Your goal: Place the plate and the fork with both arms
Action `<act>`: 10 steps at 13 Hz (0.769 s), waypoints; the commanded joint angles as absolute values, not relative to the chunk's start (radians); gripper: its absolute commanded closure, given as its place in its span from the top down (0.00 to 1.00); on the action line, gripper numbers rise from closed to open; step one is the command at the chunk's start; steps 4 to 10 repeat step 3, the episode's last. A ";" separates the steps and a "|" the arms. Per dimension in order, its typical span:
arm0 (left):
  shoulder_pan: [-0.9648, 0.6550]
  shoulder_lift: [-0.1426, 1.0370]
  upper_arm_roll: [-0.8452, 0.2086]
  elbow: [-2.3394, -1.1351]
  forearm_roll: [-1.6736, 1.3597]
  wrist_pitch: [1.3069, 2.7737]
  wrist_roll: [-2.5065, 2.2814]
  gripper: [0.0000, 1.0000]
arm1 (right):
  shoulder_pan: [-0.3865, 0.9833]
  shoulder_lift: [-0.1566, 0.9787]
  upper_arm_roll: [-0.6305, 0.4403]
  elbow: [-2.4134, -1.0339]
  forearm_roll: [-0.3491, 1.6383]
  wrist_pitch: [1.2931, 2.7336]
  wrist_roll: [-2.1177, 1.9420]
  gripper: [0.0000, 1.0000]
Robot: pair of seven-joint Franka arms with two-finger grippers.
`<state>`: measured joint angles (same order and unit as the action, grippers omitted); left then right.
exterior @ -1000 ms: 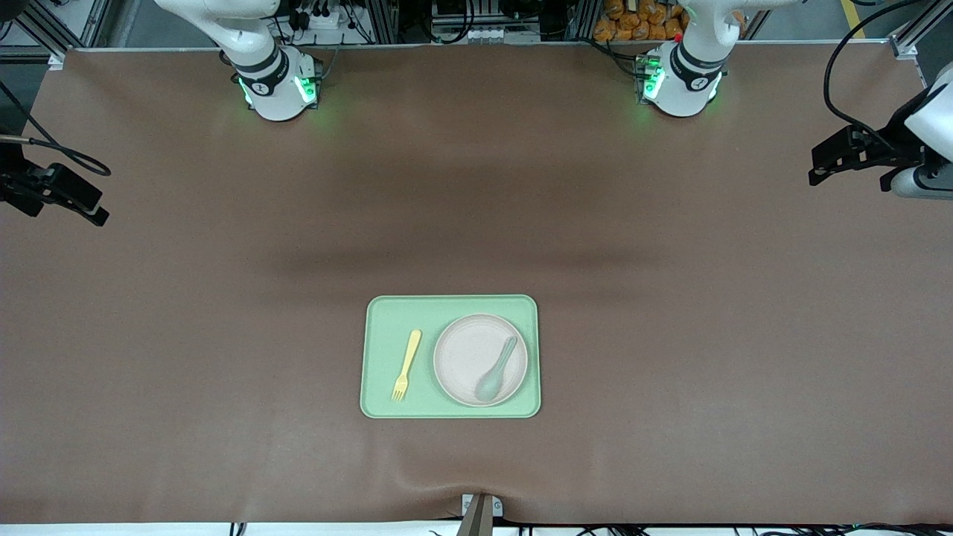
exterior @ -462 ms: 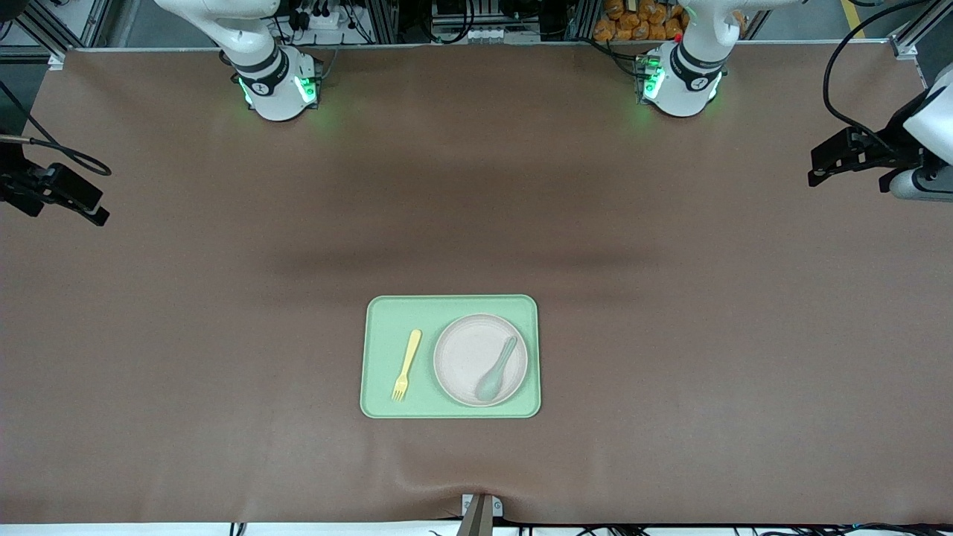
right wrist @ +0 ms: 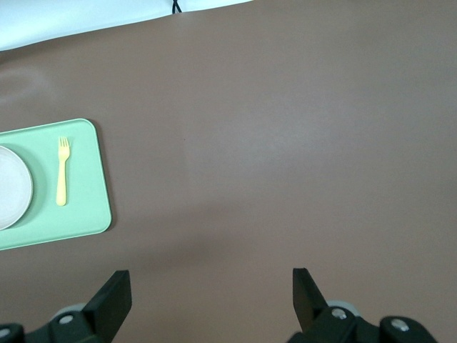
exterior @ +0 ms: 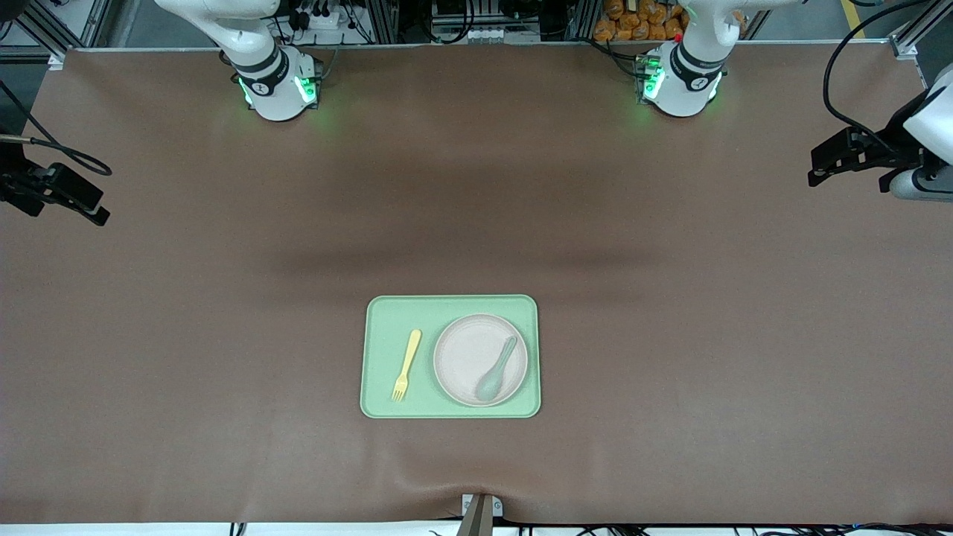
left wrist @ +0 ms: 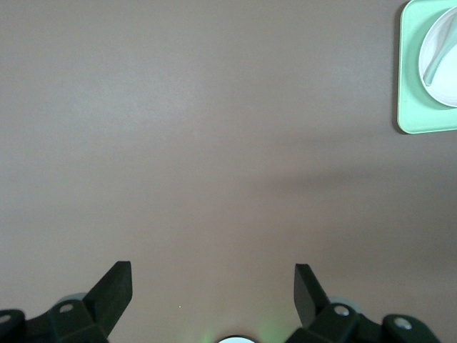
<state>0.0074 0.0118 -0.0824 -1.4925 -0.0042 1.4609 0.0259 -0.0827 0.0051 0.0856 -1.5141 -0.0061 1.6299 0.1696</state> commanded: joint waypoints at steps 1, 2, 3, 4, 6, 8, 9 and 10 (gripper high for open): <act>0.009 0.014 -0.081 -1.482 -0.014 1.454 0.043 1.00 | -0.095 -0.005 0.100 -1.513 -0.012 1.618 0.155 1.00; 0.009 0.014 -0.081 -1.482 -0.012 1.456 0.043 1.00 | -0.094 -0.005 0.100 -1.513 -0.012 1.617 0.132 1.00; 0.009 0.014 -0.081 -1.482 -0.011 1.456 0.043 1.00 | -0.095 -0.005 0.100 -1.513 -0.012 1.618 0.095 1.00; 0.009 0.014 -0.081 -1.482 -0.011 1.456 0.043 1.00 | -0.095 -0.005 0.100 -1.513 -0.012 1.618 0.095 1.00; 0.009 0.014 -0.081 -1.482 -0.011 1.456 0.043 1.00 | -0.095 -0.005 0.100 -1.513 -0.012 1.618 0.095 1.00; 0.009 0.014 -0.081 -1.482 -0.011 1.456 0.043 1.00 | -0.095 -0.005 0.100 -1.513 -0.012 1.618 0.095 1.00; 0.009 0.014 -0.081 -1.482 -0.011 1.456 0.043 1.00 | -0.095 -0.005 0.100 -1.513 -0.012 1.618 0.095 1.00; 0.009 0.014 -0.081 -1.482 -0.011 1.456 0.043 1.00 | -0.095 -0.005 0.100 -1.513 -0.012 1.618 0.095 1.00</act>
